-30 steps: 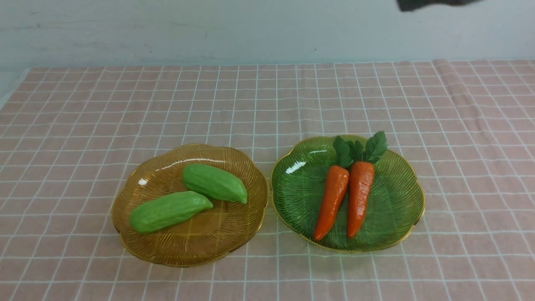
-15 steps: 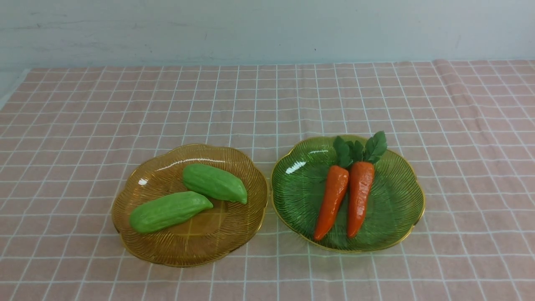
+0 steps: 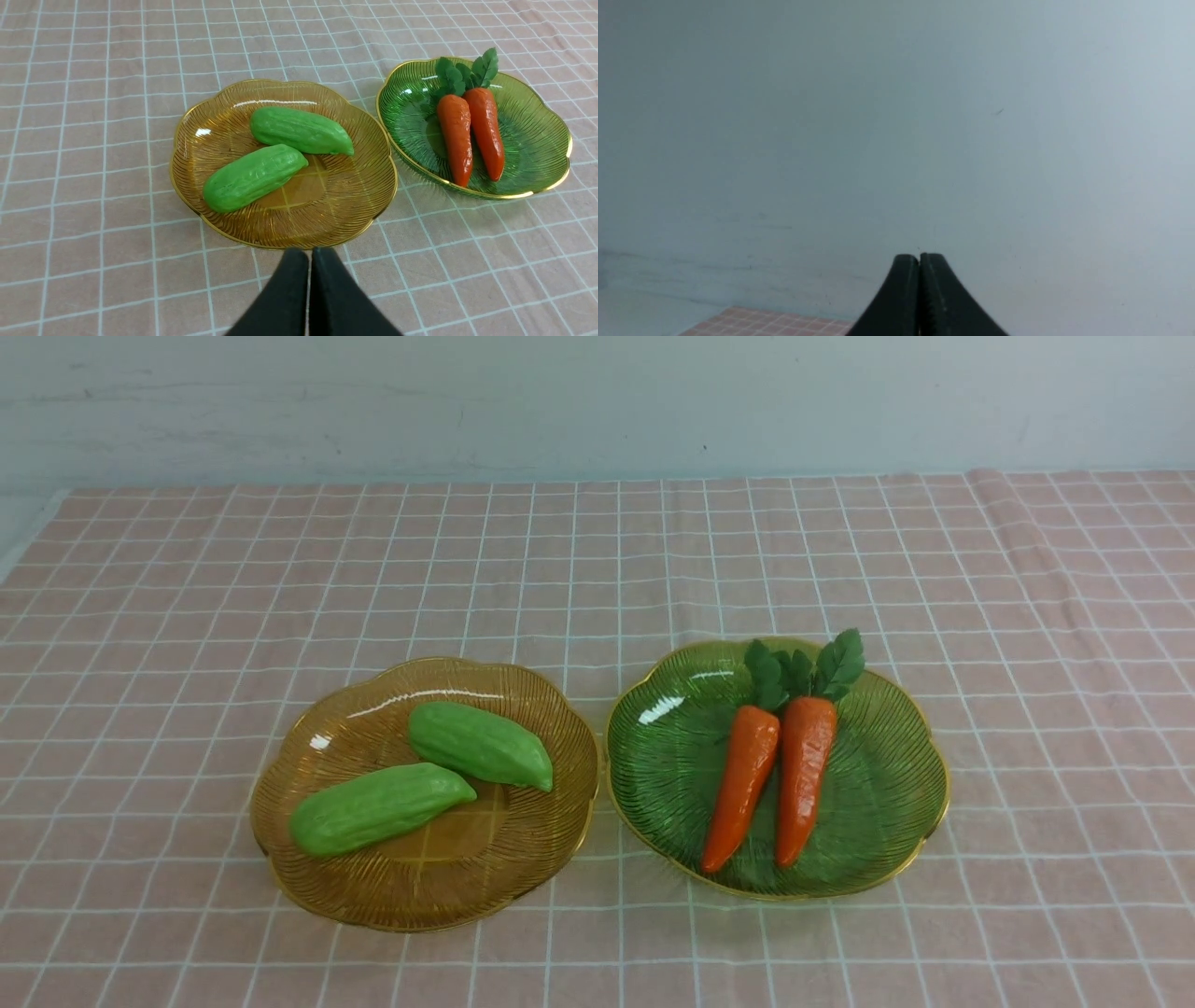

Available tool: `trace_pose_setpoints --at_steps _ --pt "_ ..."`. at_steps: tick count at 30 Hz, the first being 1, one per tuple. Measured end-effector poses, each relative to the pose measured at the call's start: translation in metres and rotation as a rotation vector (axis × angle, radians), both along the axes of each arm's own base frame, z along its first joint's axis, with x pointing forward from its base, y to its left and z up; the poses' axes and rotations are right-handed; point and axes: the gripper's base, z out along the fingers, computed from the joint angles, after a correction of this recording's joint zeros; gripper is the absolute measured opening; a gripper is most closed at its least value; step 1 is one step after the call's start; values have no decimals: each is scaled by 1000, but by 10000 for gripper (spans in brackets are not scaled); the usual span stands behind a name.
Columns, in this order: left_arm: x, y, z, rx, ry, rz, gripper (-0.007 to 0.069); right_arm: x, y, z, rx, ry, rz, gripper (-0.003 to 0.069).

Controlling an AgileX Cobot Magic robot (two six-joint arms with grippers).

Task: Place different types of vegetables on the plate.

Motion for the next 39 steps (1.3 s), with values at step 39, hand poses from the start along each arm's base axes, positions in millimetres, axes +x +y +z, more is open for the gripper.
trace_pose_setpoints --at_steps 39 --pt "21 17 -150 171 -205 233 -4 0 0 0 -1 -4 -3 -15"
